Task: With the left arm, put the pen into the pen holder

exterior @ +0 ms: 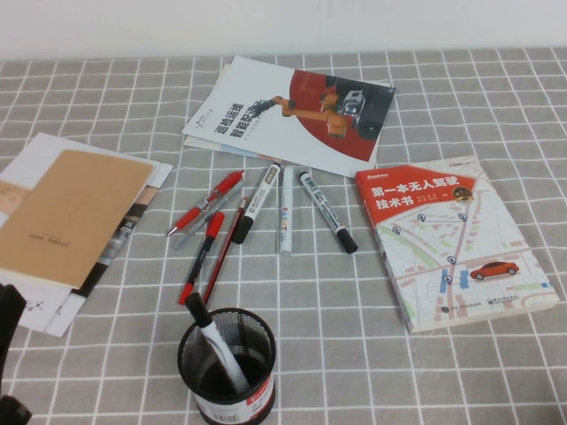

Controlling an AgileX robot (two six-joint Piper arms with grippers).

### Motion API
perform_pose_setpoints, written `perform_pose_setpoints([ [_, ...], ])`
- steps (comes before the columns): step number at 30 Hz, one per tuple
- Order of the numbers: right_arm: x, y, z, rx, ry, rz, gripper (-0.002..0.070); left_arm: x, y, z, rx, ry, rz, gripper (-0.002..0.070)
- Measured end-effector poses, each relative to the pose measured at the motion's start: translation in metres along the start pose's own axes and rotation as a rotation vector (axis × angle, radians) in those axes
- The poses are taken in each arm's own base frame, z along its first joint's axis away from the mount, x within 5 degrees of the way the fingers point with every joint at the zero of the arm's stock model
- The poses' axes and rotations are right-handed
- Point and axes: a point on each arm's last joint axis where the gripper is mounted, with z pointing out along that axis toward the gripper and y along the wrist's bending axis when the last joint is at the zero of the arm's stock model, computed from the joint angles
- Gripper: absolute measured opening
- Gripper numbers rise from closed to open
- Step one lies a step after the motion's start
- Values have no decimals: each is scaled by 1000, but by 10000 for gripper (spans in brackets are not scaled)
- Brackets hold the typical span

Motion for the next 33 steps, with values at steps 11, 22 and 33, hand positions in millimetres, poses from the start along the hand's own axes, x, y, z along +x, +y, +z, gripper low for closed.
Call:
perform_pose_setpoints([
  [11,0,0,0,0,0,0,-15,10,10,-12,-121,-8,97,0],
  [22,0,0,0,0,0,0,-15,57,25,-20,-244,-134,94,0],
  [33,0,0,0,0,0,0,-15,86,32,-20,-292,145,120,0],
])
